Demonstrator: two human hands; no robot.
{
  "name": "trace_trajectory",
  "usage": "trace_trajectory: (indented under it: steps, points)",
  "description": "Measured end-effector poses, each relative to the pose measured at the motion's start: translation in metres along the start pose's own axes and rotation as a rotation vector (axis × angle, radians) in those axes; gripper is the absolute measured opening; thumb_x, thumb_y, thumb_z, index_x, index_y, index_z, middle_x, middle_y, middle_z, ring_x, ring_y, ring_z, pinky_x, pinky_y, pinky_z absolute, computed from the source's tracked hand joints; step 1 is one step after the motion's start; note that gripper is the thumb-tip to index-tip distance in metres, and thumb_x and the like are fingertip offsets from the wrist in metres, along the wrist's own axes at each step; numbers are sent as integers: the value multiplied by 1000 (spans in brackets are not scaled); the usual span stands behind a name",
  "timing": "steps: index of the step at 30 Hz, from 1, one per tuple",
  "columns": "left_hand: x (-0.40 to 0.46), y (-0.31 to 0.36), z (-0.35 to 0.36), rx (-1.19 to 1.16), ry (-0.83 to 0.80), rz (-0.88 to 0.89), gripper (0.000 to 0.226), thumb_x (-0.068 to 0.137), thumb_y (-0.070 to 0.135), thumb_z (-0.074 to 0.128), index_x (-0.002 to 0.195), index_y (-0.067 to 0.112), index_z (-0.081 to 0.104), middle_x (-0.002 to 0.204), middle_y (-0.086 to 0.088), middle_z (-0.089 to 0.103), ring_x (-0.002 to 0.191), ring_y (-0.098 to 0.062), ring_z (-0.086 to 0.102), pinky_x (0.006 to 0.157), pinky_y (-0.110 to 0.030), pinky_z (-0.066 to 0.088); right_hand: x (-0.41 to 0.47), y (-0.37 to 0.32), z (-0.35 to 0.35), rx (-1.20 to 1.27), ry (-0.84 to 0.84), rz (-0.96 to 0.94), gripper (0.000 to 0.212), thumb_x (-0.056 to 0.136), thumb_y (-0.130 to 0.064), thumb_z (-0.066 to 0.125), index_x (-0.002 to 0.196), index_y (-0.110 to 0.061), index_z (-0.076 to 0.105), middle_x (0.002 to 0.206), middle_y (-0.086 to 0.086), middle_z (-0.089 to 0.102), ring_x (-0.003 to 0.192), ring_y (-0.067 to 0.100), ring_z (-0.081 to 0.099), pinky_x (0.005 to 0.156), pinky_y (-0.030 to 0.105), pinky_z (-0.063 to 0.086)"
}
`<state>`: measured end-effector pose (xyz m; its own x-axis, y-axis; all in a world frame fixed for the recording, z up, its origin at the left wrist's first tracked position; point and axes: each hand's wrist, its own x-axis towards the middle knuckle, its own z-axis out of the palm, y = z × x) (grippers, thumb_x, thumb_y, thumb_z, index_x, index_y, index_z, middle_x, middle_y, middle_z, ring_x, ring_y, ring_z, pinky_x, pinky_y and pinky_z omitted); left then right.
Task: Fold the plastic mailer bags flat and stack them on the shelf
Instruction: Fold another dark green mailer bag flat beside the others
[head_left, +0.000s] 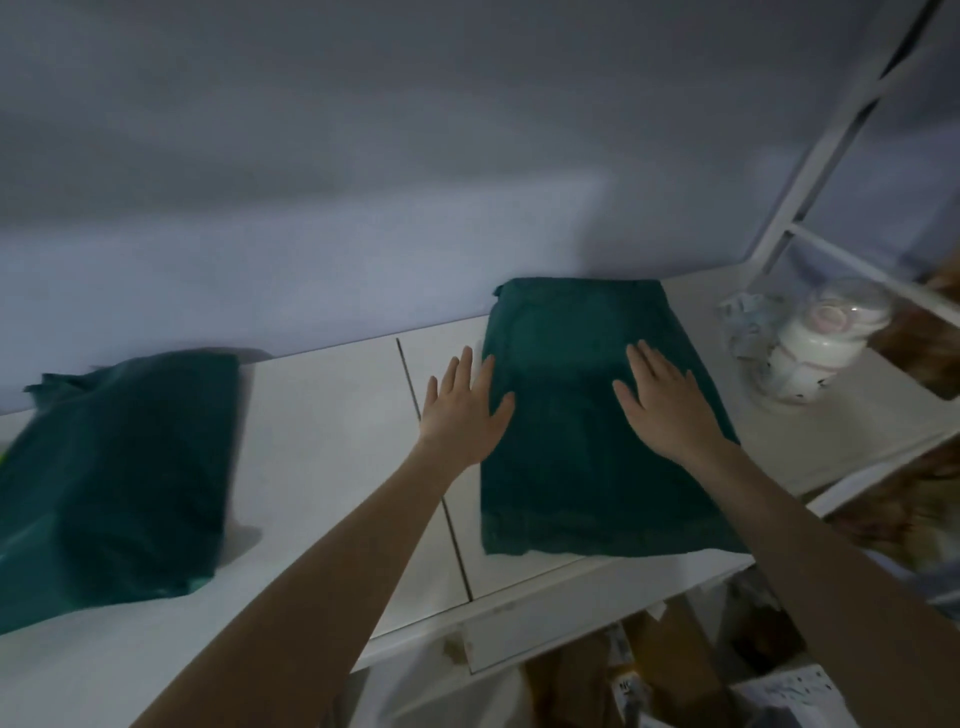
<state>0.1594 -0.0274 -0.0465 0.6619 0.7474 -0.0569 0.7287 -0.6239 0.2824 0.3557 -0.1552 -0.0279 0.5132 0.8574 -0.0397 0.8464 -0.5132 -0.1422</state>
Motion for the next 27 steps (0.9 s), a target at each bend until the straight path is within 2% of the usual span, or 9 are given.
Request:
trace_trajectory:
  steps: [9,11,14,18,21,23,25,27]
  points:
    - [31,26,36,-26,-123,-40,67,97,52,30,151,23,4,156,-20,-1,142,-35,15,115,-43,18,12,55,24,34,-76,198,61,99,-43,28,151,-19,7,158,9,-2,143,36,5,114,53,11]
    - [37,27,41,-50,-113,-76,63,97,47,32,150,21,9,155,-21,4,137,-37,22,110,-45,26,15,60,26,61,-71,226,62,99,-42,33,150,-18,8,157,12,-2,142,38,5,113,54,13]
    - [43,25,42,-81,-10,-131,51,100,36,33,145,15,21,148,-21,21,127,-38,31,99,-48,36,19,66,29,149,-65,247,64,97,-36,41,149,-15,11,155,18,1,139,41,10,112,50,20]
    - [50,21,39,-136,56,-174,41,97,18,37,138,14,34,136,-17,40,119,-37,35,94,-46,38,21,70,31,243,-9,269,60,92,-19,50,144,-8,22,149,24,14,128,44,24,103,46,29]
    - [51,19,37,-173,96,-162,42,93,9,41,135,15,41,132,-15,42,115,-34,42,93,-41,40,24,70,31,292,33,282,61,86,-10,54,141,-7,27,135,28,31,118,43,32,98,44,31]
    - [49,20,34,-268,117,-151,41,91,4,41,131,13,45,127,-13,41,104,-32,50,86,-37,44,27,68,32,288,53,259,63,82,-6,54,139,-9,28,120,28,44,108,41,38,91,41,31]
    - [47,19,30,-313,128,-150,40,91,2,41,129,11,49,124,-11,40,96,-31,54,83,-36,46,28,62,32,296,65,234,64,80,-3,52,139,-12,28,108,25,50,102,37,40,84,38,31]
    - [44,16,24,-315,130,-159,42,90,1,41,130,9,49,125,-10,38,96,-31,54,84,-35,47,27,52,31,309,64,211,67,79,-1,52,140,-14,28,106,22,50,103,36,38,81,38,32]
